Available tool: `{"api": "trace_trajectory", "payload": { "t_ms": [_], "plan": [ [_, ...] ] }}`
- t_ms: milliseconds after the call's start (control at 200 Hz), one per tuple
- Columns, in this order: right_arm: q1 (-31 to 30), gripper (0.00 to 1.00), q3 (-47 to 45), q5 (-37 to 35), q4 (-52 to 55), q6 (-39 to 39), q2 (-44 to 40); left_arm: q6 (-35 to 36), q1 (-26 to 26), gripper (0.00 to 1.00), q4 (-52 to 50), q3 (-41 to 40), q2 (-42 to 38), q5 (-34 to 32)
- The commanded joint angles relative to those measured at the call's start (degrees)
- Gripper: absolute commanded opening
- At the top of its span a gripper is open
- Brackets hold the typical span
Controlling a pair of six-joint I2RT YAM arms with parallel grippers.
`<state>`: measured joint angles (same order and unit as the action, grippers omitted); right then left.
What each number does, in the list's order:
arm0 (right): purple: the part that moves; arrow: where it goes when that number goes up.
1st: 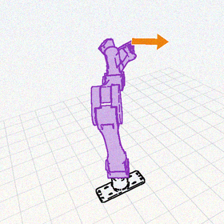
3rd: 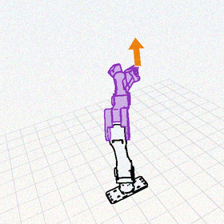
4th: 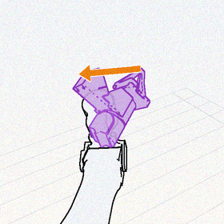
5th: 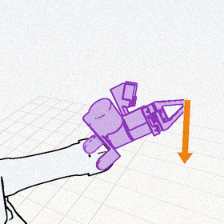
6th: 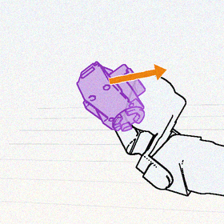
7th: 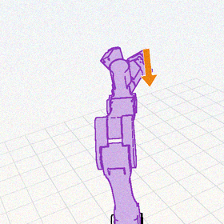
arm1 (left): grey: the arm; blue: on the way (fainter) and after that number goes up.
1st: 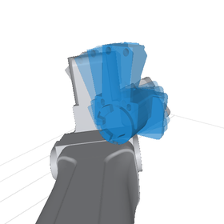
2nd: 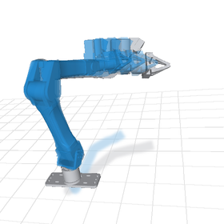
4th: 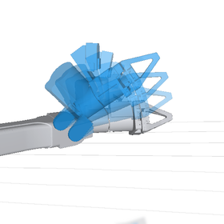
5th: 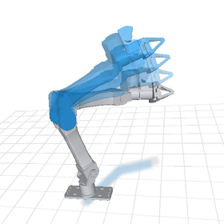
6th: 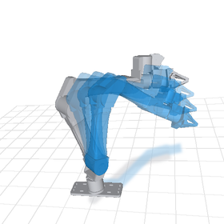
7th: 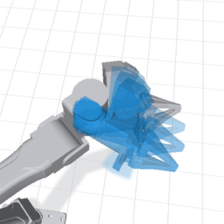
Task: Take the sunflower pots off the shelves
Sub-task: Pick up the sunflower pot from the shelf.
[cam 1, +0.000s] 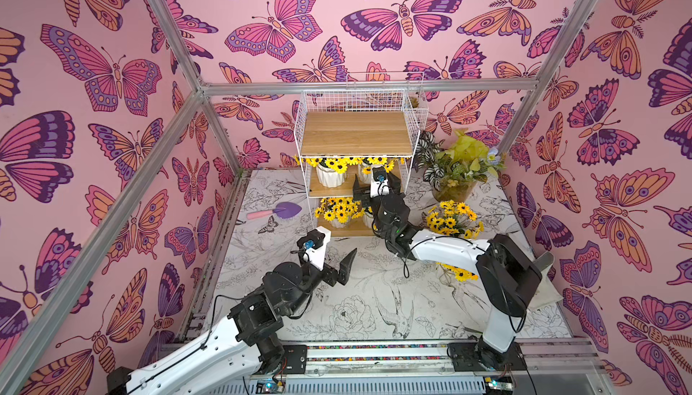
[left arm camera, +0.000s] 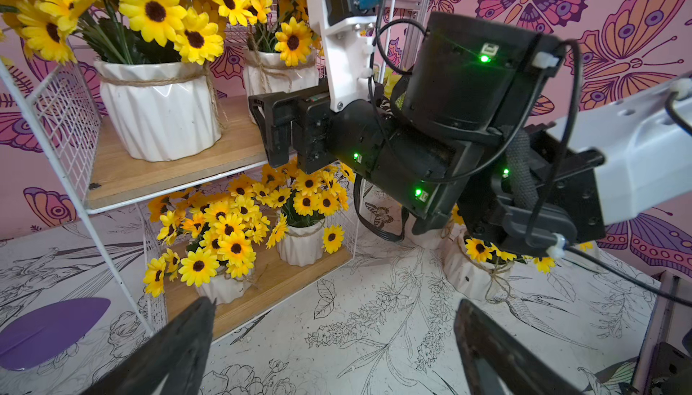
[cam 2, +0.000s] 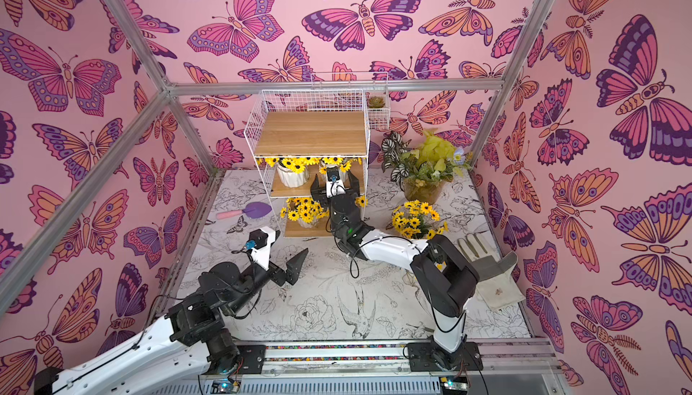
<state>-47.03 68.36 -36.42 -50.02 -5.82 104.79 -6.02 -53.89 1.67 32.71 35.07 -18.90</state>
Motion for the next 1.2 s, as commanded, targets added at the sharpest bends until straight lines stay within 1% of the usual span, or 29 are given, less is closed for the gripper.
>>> {"api": "trace_trajectory", "payload": {
  "t_ms": [0,456,696,976,1192],
  "plan": [
    [0.7,0.99,2.25,-1.0,-2.19,0.9,1.87,0.9,0.44,1.0,1.34,-0.73,-0.09,0.35],
    [2.72,0.99,5.17,-0.75,-5.56,0.98,7.14,0.64,0.54,1.0,1.72,-1.07,0.67,0.68],
    [3.51,0.99,7.26,0.03,-5.81,1.75,9.98,0.71,0.79,1.0,2.75,-0.45,2.96,0.6],
    [3.83,1.0,9.34,-0.29,-4.42,2.06,12.14,0.71,1.09,1.0,3.78,-0.63,3.17,0.44],
    [3.86,0.94,9.53,-0.85,-4.33,2.22,12.53,0.57,1.2,1.0,3.72,-0.89,2.48,0.44]
  ]
}}
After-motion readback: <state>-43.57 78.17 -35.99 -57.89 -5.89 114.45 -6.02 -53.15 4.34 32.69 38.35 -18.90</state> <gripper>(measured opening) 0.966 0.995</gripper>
